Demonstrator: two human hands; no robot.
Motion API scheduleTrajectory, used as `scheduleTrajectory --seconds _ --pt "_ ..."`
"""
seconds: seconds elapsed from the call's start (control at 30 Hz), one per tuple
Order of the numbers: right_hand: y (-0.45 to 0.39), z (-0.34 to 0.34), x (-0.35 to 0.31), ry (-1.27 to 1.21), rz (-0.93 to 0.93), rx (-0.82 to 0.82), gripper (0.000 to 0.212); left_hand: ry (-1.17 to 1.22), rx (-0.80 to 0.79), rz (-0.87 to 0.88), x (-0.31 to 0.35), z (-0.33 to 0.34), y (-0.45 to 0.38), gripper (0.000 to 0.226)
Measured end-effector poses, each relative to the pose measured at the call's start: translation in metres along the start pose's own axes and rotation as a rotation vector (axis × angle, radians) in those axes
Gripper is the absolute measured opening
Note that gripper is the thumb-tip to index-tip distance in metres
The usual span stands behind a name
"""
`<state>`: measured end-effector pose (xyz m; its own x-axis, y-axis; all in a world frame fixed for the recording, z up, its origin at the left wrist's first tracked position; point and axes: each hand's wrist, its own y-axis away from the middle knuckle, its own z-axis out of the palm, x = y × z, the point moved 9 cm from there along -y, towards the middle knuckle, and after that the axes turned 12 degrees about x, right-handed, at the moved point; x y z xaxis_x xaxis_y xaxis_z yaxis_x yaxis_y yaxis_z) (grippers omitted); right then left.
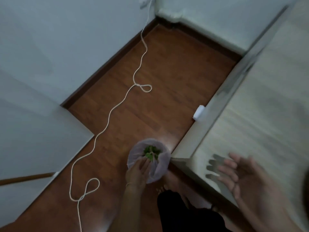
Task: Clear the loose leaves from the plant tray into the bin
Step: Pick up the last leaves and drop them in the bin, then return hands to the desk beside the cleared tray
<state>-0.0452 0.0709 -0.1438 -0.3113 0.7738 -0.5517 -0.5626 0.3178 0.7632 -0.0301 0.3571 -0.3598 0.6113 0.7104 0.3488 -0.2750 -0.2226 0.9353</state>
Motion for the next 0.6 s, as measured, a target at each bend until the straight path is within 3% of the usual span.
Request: scheduleTrajectory --seconds 0.07,0.23,0.33,0.5,0.6 --pt "0.023 -0.003 -0.026 0.128 -0.087 0.040 0.039 -0.007 -0.064 0.046 0.009 0.017 0.045 0.039" --pt "0.060 -0.020 -0.078 0.088 -0.090 -0.068 0.032 0.094 -0.218 0.221 0.025 0.100 0.177 0.016" --pt "0.073 -0.054 -0.118 0.087 -0.150 -0.068 0.030 0.056 -0.353 0.287 0.001 0.145 0.253 0.015" --pt "0.091 -0.159 -0.183 0.103 -0.274 0.033 0.022 -0.337 -0.558 0.445 -0.104 0.207 0.346 0.024" --pt "0.094 -0.249 -0.220 0.145 -0.348 0.185 0.021 -0.725 -0.645 0.684 -0.163 0.238 0.375 0.030"
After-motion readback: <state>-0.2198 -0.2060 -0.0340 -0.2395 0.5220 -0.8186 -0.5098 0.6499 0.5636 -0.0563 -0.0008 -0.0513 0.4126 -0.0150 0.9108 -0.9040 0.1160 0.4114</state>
